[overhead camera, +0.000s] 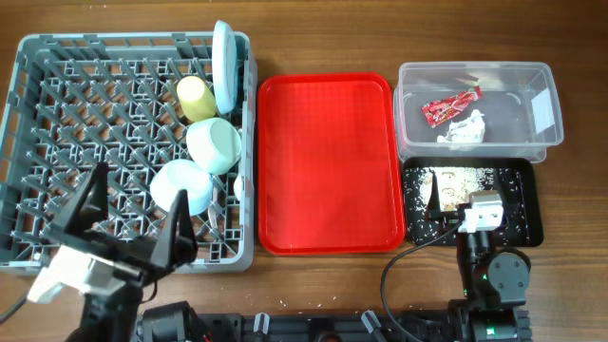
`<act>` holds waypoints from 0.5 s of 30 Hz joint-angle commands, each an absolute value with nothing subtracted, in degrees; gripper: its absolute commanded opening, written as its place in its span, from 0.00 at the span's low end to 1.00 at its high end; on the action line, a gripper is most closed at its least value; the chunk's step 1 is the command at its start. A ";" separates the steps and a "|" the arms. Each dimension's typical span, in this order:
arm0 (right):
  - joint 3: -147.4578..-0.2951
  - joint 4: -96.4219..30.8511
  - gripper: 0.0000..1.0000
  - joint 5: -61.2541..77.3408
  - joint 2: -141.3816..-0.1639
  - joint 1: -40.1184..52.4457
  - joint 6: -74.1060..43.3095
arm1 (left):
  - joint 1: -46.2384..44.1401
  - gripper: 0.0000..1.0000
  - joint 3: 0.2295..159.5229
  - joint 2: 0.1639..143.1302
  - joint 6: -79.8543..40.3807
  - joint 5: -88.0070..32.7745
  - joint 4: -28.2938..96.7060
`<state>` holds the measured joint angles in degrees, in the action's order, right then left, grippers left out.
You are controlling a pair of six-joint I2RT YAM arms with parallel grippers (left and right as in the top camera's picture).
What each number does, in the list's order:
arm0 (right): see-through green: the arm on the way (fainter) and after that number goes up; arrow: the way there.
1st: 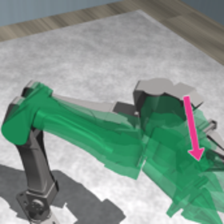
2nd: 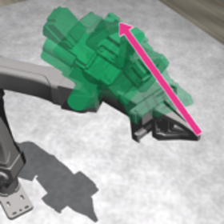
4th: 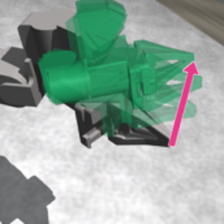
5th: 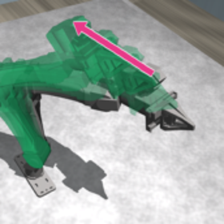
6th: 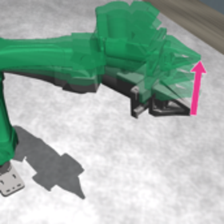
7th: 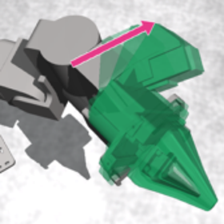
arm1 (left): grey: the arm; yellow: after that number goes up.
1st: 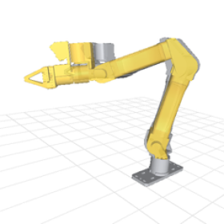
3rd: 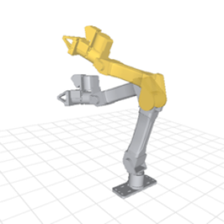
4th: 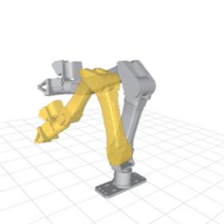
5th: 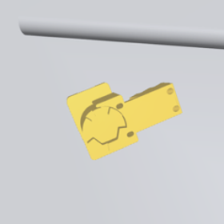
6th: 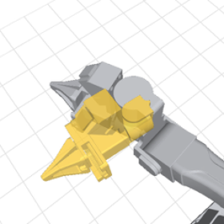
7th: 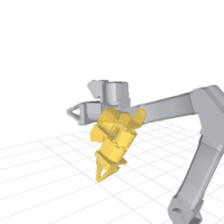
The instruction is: Sort waste into correct bins and load items into the dishwasher rack
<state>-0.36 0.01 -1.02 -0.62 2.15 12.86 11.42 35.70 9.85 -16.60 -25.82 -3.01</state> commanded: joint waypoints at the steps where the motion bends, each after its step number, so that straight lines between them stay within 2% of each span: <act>1: -0.30 0.34 1.00 0.10 -0.21 1.91 11.90 | 10.94 1.00 29.21 6.85 -24.47 -14.74 -3.68; 5: -0.30 0.34 1.00 0.10 -0.21 1.91 11.88 | 7.18 1.00 23.27 5.28 -24.75 -2.59 -3.70; 9: -0.30 0.36 1.00 0.10 -0.21 1.91 11.90 | 4.21 1.00 19.62 5.17 -24.93 4.12 -3.73; 15: -0.30 0.34 0.99 0.10 -0.21 1.91 11.90 | 3.64 1.00 13.30 5.17 -27.73 5.91 -5.61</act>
<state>-0.36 0.01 -1.02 -0.62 2.15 12.86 3.90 16.62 5.87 -25.08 3.07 -3.86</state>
